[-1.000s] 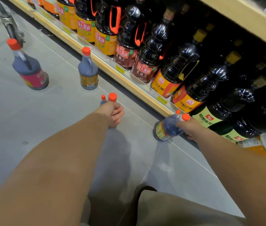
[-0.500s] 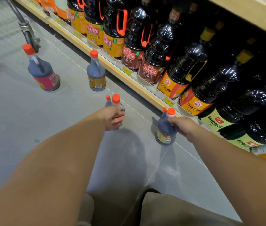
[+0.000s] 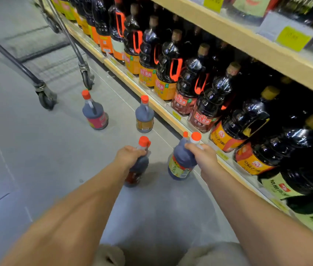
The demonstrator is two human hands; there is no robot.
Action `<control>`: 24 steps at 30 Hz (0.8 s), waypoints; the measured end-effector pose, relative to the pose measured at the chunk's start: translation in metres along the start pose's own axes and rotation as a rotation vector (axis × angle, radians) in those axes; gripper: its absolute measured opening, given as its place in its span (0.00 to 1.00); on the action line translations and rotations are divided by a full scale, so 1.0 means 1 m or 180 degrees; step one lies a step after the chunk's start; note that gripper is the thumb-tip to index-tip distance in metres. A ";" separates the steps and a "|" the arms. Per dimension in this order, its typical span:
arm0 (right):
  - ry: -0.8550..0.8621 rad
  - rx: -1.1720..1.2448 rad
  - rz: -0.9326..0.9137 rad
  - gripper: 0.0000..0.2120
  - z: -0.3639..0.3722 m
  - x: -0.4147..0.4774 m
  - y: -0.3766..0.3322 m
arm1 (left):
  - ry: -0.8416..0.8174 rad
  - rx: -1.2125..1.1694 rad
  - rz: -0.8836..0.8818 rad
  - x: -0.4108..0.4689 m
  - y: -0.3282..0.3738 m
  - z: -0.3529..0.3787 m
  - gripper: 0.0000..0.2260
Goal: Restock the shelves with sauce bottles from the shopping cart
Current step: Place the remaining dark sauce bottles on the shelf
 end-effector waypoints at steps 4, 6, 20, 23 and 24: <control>-0.0262 -0.0112 0.0001 0.07 0.010 -0.011 -0.050 | -0.0048 0.0142 0.0170 -0.034 0.037 -0.030 0.12; -0.0240 -0.0117 -0.0111 0.07 0.002 -0.017 -0.087 | -0.0165 0.0244 0.0357 -0.061 0.076 -0.044 0.12; 0.0421 -0.0422 -0.0629 0.19 -0.175 -0.187 -0.426 | -0.0369 0.1184 0.1641 -0.405 0.370 -0.130 0.13; 0.0645 -0.0420 -0.0639 0.16 -0.219 -0.241 -0.475 | -0.0671 0.1025 0.2002 -0.479 0.406 -0.145 0.13; 0.0745 -0.0369 -0.0626 0.14 -0.233 -0.260 -0.487 | -0.0805 0.0923 0.2144 -0.504 0.415 -0.149 0.14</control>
Point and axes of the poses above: each hand's wrist, its own x-axis towards the middle knuckle, its own z-axis out of the palm, y = z × x, the point moved 6 cm from there along x, towards the middle knuckle, and after that the axes turned 10 degrees about -z, right-handed, at the moved point
